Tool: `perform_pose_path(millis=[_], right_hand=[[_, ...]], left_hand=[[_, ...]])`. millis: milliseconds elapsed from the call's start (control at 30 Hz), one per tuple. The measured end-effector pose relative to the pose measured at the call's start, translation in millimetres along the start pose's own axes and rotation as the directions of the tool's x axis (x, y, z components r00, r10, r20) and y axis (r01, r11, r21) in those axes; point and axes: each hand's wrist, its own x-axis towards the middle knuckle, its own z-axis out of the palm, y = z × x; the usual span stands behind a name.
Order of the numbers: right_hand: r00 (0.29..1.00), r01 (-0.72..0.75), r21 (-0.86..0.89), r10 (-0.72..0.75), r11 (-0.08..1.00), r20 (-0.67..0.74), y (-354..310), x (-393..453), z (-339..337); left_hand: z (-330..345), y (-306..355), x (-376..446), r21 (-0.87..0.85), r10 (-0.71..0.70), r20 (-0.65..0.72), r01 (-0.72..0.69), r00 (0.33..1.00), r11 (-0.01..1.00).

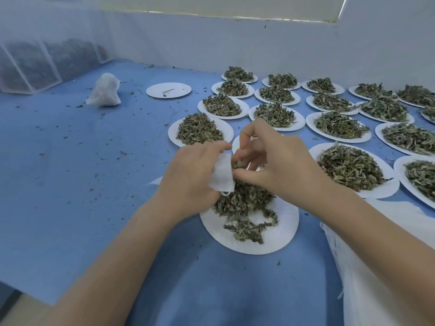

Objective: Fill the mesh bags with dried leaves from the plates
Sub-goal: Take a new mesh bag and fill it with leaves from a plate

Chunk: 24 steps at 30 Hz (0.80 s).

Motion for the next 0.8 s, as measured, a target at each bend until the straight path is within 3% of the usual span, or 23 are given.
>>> perform_pose_path(millis=[200,333,433,533,667,800], right_hand=[[0.999,0.034,0.165,-0.03,0.986,-0.026,-2.1,-1.6,10.4],[1.0,0.008,0.377,-0.002,0.926,-0.018,-0.3,-1.4,10.9],[0.993,0.02,0.357,0.022,0.934,-0.114,-0.6,-0.6,14.9],[0.984,0.062,0.32,-0.003,0.945,-0.181,-0.9,-0.7,20.9],[0.992,0.088,0.345,-0.05,0.935,-0.119,-0.3,-0.9,23.6],[0.992,0.121,0.41,-0.089,0.904,-0.094,1.2,-1.9,18.7]], left_hand=[[0.5,0.6,0.7,0.071,0.016,-0.069,-0.012,0.997,0.997],[-2.8,2.0,-1.2,0.054,-0.096,-0.107,0.103,0.99,0.993],[-3.0,4.3,-2.1,0.035,-0.131,-0.113,0.136,0.985,0.99],[-3.7,6.2,-2.1,0.09,-0.065,-0.139,0.078,0.988,0.993],[0.1,7.5,-2.1,0.262,0.057,-0.219,0.002,0.974,0.965],[-0.4,8.9,-3.1,0.222,-0.003,-0.273,0.066,0.962,0.973]])
